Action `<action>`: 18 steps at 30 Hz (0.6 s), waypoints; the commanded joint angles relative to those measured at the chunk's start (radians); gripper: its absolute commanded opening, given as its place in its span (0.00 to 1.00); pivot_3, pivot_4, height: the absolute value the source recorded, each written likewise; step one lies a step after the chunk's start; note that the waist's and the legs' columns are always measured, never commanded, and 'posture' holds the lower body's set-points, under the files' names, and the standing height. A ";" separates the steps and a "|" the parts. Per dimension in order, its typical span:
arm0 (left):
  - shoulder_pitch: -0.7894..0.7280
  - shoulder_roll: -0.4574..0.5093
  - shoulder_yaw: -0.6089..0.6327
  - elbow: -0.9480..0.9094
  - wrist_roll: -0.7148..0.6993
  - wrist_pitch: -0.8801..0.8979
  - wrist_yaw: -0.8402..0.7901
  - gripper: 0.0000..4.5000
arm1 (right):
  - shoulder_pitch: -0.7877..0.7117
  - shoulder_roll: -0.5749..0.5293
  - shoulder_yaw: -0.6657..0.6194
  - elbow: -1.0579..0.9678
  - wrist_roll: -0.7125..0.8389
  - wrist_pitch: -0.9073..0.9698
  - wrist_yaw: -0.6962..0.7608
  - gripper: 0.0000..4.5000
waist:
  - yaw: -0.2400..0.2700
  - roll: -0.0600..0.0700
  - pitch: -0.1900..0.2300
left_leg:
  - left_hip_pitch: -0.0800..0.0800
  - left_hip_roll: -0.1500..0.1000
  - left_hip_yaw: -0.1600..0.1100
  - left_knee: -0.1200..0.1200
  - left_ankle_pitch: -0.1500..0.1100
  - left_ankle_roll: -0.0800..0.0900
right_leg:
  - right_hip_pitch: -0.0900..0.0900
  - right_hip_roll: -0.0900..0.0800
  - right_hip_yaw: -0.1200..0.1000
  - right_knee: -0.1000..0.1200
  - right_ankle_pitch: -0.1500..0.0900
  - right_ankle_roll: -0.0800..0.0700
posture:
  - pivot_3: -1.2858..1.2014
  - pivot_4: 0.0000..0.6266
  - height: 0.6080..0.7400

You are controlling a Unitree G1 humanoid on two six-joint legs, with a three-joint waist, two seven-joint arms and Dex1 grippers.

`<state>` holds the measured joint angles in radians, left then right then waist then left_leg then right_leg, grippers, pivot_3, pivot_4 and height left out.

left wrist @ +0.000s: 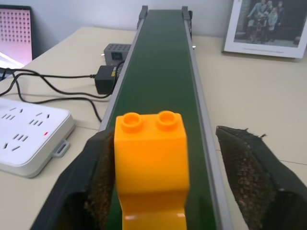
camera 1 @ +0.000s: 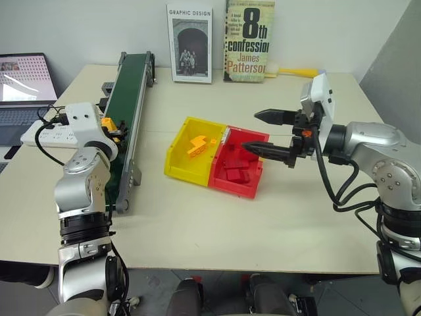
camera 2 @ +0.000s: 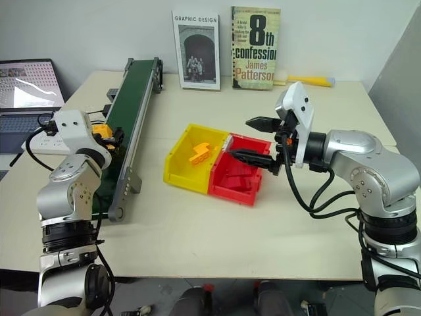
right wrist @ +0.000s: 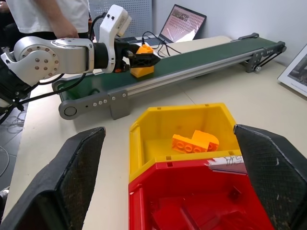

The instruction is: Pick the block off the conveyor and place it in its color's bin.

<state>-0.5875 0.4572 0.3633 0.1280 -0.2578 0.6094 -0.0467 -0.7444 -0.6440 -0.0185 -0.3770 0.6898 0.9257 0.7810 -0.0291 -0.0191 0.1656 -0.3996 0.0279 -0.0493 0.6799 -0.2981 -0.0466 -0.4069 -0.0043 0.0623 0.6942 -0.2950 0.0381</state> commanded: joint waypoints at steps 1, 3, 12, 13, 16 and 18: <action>0.010 -0.007 0.040 -0.071 -0.020 0.032 0.027 0.54 | -0.025 -0.014 -0.028 -0.010 0.009 -0.016 0.001 1.00 | 0.000 0.000 0.000 | 0.000 0.000 0.000 0.000 0.000 0.000 | 0.000 0.000 0.000 0.000 0.000 0.000 | 0.52 0.24 1.00; 0.016 -0.009 0.047 -0.087 -0.026 0.046 0.035 0.45 | -0.029 -0.015 -0.026 -0.005 0.005 -0.020 0.002 1.00 | 0.000 0.000 0.000 | 0.000 0.000 0.000 0.000 0.000 0.000 | 0.000 0.000 0.000 0.000 0.000 0.000 | 0.52 0.24 1.00; -0.074 0.016 0.003 -0.086 -0.063 0.089 -0.040 0.34 | -0.039 -0.057 0.004 0.002 -0.050 -0.045 0.007 1.00 | 0.003 0.000 0.000 | 0.000 0.000 0.000 0.000 0.000 0.000 | 0.000 0.000 0.000 0.000 0.000 0.000 | 0.52 0.24 1.00; -0.096 0.021 -0.031 -0.090 -0.080 0.097 -0.099 0.34 | -0.036 -0.080 0.020 0.003 -0.078 -0.052 0.008 1.00 | 0.005 0.000 0.000 | -0.001 0.000 -0.001 0.000 0.000 0.000 | 0.000 0.000 -0.001 0.000 0.000 0.000 | 0.52 0.24 1.00; -0.140 0.041 -0.154 -0.095 -0.102 0.097 -0.282 0.34 | -0.018 -0.130 0.052 0.002 -0.129 -0.071 0.018 1.00 | 0.009 0.000 0.000 | -0.001 -0.001 -0.001 0.000 0.001 -0.001 | 0.001 0.000 -0.002 -0.002 0.000 0.000 | 0.52 0.24 1.00; -0.165 0.050 -0.210 -0.084 -0.108 0.088 -0.369 0.34 | -0.014 -0.136 0.052 -0.007 -0.129 -0.063 0.016 1.00 | 0.006 0.000 0.000 | 0.000 -0.001 0.000 0.000 0.001 -0.003 | 0.002 0.000 -0.001 -0.004 0.000 0.000 | 0.52 0.24 1.00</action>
<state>-0.7210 0.4925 0.2209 0.0702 -0.3444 0.7127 -0.3019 -0.7560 -0.7657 0.0415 -0.3537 0.5698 0.8769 0.7908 -0.0232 -0.0193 0.1655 -0.4002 0.0261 -0.0489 0.6796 -0.2964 -0.0496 -0.4052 -0.0042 0.0613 0.6903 -0.2950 0.0381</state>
